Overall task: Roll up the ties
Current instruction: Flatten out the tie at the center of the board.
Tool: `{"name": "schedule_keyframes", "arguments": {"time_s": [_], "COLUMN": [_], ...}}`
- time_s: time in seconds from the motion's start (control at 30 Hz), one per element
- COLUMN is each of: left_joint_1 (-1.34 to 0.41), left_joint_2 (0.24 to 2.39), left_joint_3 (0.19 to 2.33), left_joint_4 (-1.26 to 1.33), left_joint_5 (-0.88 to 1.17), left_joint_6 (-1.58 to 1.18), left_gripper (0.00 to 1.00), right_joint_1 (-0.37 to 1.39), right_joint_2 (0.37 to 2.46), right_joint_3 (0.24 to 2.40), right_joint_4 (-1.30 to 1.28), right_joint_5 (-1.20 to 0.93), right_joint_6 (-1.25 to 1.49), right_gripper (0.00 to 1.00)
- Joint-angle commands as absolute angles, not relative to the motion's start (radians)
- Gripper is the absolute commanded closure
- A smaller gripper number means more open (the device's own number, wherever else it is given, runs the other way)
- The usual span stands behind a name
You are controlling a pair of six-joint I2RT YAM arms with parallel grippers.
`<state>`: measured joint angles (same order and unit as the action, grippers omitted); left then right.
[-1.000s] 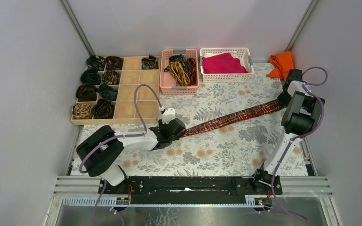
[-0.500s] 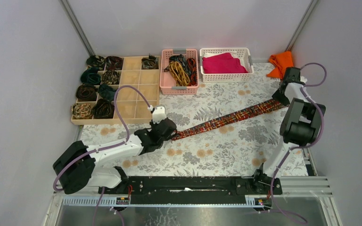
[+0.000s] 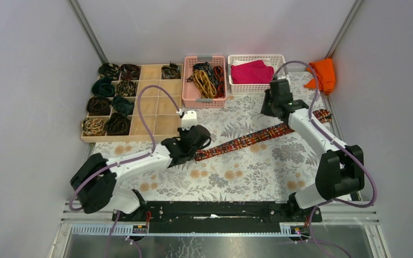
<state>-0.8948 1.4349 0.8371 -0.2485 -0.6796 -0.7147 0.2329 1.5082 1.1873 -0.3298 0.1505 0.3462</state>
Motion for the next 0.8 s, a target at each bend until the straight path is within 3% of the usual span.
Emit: {"name": "schedule_keyframes", "arguments": {"time_s": [0.0, 0.1, 0.13, 0.5, 0.77], "left_joint_1": [-0.885, -0.861, -0.857, -0.856, -0.857], "left_joint_2": [1.326, 1.339, 1.362, 1.548, 1.508], "left_joint_3": [0.803, 0.752, 0.747, 0.719, 0.632], "left_joint_4": [-0.226, -0.13, -0.112, -0.046, -0.1], "left_joint_5": [-0.737, -0.662, -0.64, -0.616, -0.599], "left_joint_6": [-0.687, -0.671, -0.677, -0.71, -0.784], "left_gripper": [0.94, 0.94, 0.96, 1.0, 1.0], "right_joint_1": [0.341, 0.433, 0.457, 0.615, 0.627], "right_joint_2": [1.474, 1.482, 1.484, 1.473, 1.562], "right_joint_3": [1.092, 1.036, 1.019, 0.872, 0.843], "right_joint_4": [-0.351, -0.353, -0.352, -0.322, -0.265], "right_joint_5": [0.055, 0.035, 0.028, -0.048, -0.084], "right_joint_6": [0.353, 0.358, 0.363, 0.422, 0.441], "right_gripper": [0.8, 0.99, 1.0, 1.0, 1.0]}}
